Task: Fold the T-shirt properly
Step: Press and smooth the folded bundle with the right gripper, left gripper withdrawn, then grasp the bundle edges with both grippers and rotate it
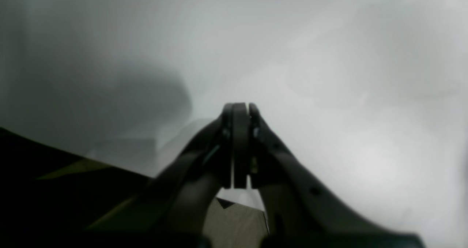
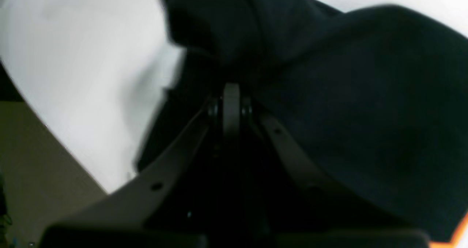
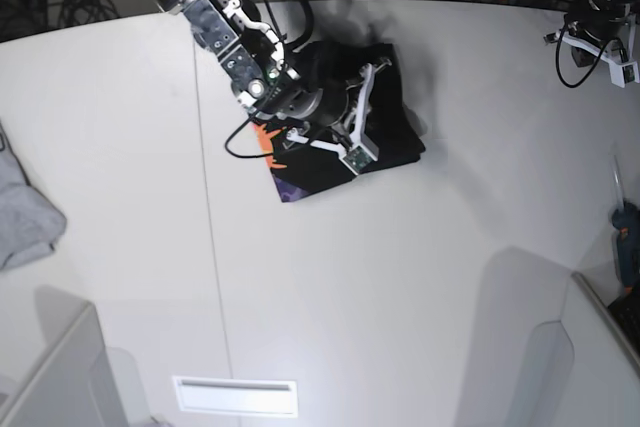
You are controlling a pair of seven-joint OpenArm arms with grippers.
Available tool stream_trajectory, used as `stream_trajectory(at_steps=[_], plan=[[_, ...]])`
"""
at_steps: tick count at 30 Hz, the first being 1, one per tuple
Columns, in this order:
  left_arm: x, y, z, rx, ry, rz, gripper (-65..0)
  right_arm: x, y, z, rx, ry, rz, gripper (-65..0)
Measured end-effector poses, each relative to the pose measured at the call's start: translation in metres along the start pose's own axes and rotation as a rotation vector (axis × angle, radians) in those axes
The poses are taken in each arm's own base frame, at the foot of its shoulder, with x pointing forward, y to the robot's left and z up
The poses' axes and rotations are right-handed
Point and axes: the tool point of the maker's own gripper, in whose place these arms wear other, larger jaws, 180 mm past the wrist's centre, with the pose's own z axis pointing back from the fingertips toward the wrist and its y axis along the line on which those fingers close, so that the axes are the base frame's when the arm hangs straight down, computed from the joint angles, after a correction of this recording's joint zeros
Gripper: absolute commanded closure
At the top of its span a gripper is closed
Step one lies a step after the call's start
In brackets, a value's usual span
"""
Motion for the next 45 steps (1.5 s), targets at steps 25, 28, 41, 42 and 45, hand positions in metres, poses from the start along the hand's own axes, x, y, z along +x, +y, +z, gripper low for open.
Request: stream_trajectory(at_steps=[25, 28, 41, 42, 45], plan=[[-0.009, -0.12, 0.002, -0.323, -0.029, -0.108, 0.0, -0.033, -0.062, 0.052, -0.197, 0.033, -0.107, 0.0], [-0.004, -0.143, 0.002, -0.396, -0.054, -0.064, 0.0, -0.041, -0.067, 0.056, -0.202, 0.023, -0.142, 0.0], [-0.001, -0.228, 0.03, -0.806, -0.085, 0.055, -59.7, -0.052, -0.107, 0.076, -0.279, 0.005, -0.165, 0.0], [-0.002, -0.237, 0.031, -0.83, -0.08, 0.05, -59.2, -0.052, -0.111, 0.078, -0.288, 0.004, -0.165, 0.0], [0.0, -0.254, 0.026, -0.881, -0.075, 0.067, -59.4, -0.054, -0.114, 0.08, -0.296, 0.005, -0.167, 0.0]])
